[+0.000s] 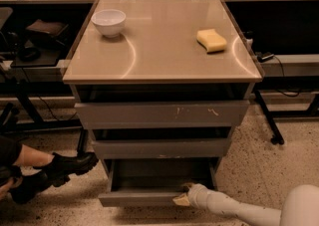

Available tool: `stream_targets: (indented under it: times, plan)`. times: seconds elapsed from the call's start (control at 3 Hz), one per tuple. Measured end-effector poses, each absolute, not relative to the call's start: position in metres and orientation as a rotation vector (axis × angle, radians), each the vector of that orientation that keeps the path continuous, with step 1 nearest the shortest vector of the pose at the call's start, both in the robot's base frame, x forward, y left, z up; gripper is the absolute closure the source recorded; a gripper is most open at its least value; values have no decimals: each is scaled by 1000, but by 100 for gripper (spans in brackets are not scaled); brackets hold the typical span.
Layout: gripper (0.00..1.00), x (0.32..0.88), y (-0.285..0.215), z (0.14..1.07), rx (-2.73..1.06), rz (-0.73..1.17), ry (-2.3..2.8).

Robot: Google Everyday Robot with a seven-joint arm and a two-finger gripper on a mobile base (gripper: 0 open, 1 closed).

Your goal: Open bottom drawer

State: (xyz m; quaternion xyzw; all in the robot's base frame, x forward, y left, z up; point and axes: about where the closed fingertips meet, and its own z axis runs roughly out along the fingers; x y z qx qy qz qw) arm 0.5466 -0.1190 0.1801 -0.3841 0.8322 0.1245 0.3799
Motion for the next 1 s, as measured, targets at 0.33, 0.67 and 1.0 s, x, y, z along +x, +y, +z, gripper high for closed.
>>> stream_targets:
  times: [0.33, 0.67, 1.0]
  plan:
    - [100, 547, -119, 180, -981, 318, 2125]
    - [100, 544, -120, 178, -964, 343, 2124]
    - [100, 544, -120, 179, -963, 345, 2123]
